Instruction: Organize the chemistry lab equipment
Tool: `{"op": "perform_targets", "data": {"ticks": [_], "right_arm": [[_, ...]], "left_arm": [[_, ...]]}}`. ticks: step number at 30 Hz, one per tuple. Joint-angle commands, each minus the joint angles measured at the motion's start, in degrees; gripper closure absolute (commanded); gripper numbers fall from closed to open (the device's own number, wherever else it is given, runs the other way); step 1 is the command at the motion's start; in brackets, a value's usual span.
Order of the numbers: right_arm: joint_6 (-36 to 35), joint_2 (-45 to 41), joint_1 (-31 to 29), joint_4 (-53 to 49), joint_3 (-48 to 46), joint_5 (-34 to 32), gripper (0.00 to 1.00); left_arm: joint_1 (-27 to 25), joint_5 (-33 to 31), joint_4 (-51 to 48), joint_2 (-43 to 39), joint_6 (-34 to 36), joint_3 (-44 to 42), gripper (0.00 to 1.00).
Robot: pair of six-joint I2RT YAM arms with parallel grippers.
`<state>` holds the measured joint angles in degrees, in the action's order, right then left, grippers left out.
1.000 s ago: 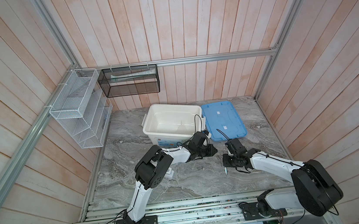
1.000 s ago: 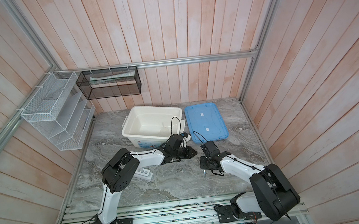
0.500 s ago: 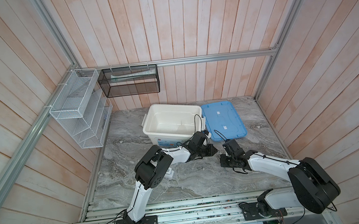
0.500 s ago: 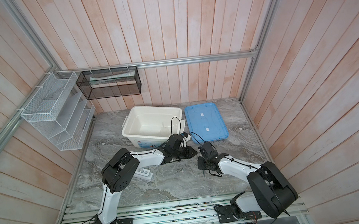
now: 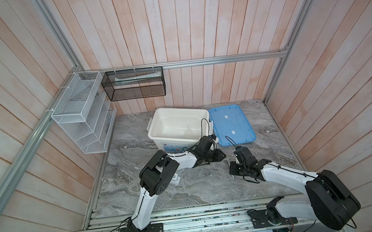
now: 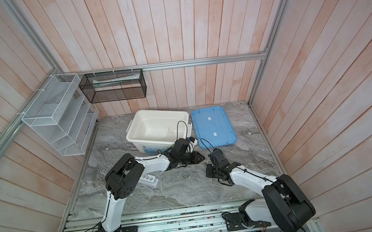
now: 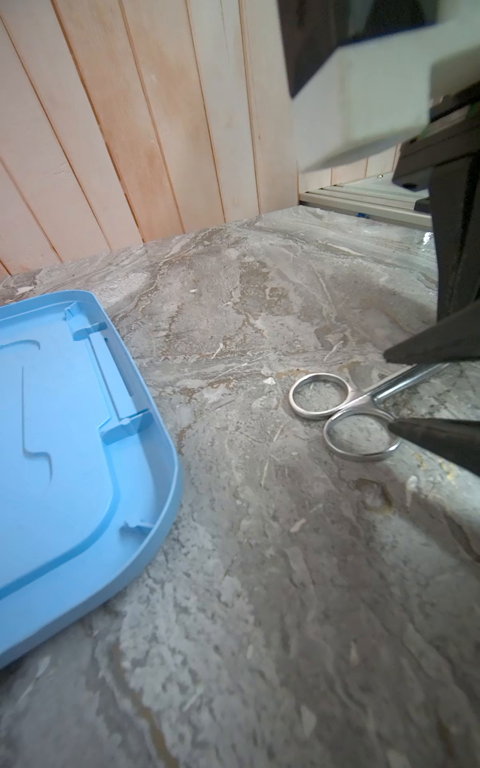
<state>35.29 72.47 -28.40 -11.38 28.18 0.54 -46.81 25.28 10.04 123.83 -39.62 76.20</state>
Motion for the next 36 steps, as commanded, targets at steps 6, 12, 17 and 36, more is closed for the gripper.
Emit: {"op": "perform_targets", "data": {"ticks": [6, 12, 17, 36], "right_arm": [[0.33, -3.03, -2.14, -11.05, -0.02, -1.98, 0.92], [2.89, -6.11, -4.04, -13.23, -0.19, -2.45, 0.91], [4.99, -8.05, -5.47, -15.78, -0.24, -2.92, 0.91], [8.78, -7.86, -7.39, -15.43, -3.28, -4.73, 0.91]], "left_arm": [[0.84, 0.3, 1.37, -1.27, 1.03, -0.87, 0.74], [0.93, 0.47, 1.55, -1.23, 1.1, -0.68, 0.74], [0.93, 0.49, 1.41, -1.23, 1.19, -0.53, 0.74], [0.93, 1.09, 1.16, -0.55, 1.3, 0.43, 0.74]]}}
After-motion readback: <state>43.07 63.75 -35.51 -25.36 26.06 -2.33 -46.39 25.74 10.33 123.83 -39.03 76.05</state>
